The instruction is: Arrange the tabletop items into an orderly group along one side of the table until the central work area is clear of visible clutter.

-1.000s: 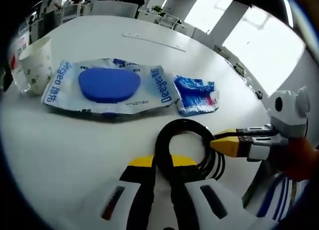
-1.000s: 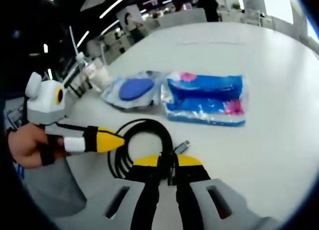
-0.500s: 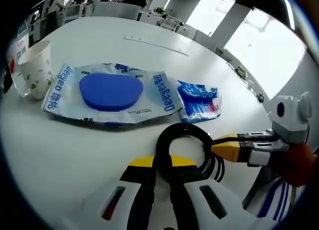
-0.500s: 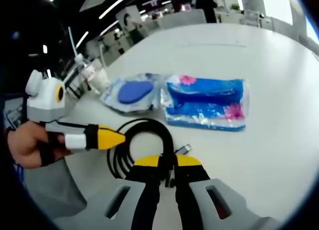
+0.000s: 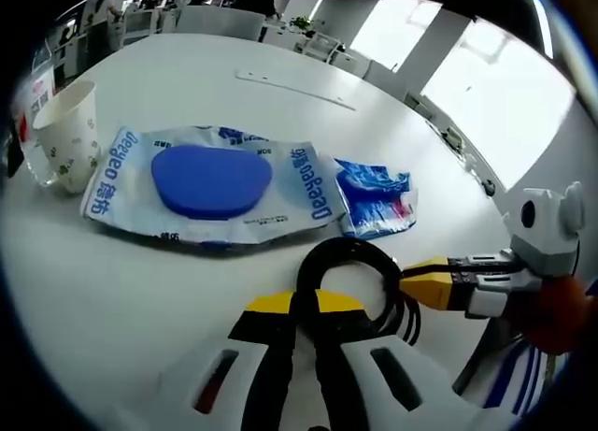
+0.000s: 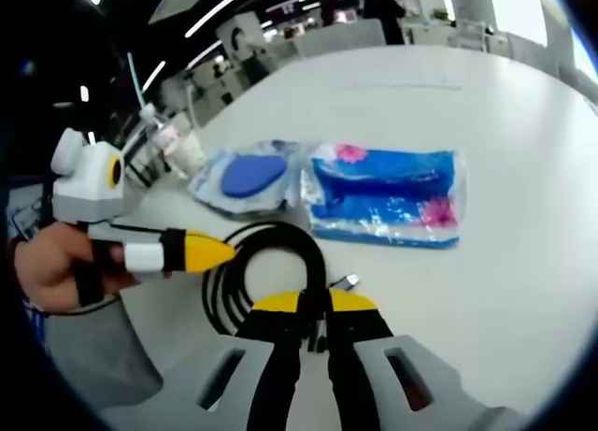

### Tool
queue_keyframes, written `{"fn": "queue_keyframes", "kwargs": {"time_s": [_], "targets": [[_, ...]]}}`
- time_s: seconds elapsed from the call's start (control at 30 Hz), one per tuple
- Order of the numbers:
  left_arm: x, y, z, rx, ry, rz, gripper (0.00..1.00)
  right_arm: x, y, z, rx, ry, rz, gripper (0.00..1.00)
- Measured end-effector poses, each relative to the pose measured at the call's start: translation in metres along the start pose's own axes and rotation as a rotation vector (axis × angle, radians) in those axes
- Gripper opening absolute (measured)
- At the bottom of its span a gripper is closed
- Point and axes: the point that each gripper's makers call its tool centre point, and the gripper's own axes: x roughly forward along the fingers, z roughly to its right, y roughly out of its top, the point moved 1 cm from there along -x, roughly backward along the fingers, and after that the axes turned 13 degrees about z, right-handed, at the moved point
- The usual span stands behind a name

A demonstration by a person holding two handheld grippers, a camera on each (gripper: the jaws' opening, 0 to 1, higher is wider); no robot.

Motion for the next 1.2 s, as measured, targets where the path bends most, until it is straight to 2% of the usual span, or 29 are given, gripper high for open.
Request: {"fn": "queue_keyframes", "kwargs": {"time_s": [1.2], "targets": [[-0.013,-0.007,0.002,0.008,-0.015,-0.004,0.04,-0.012,-0.003,0.002,-0.001,-0.002,0.013,0.06]]}}
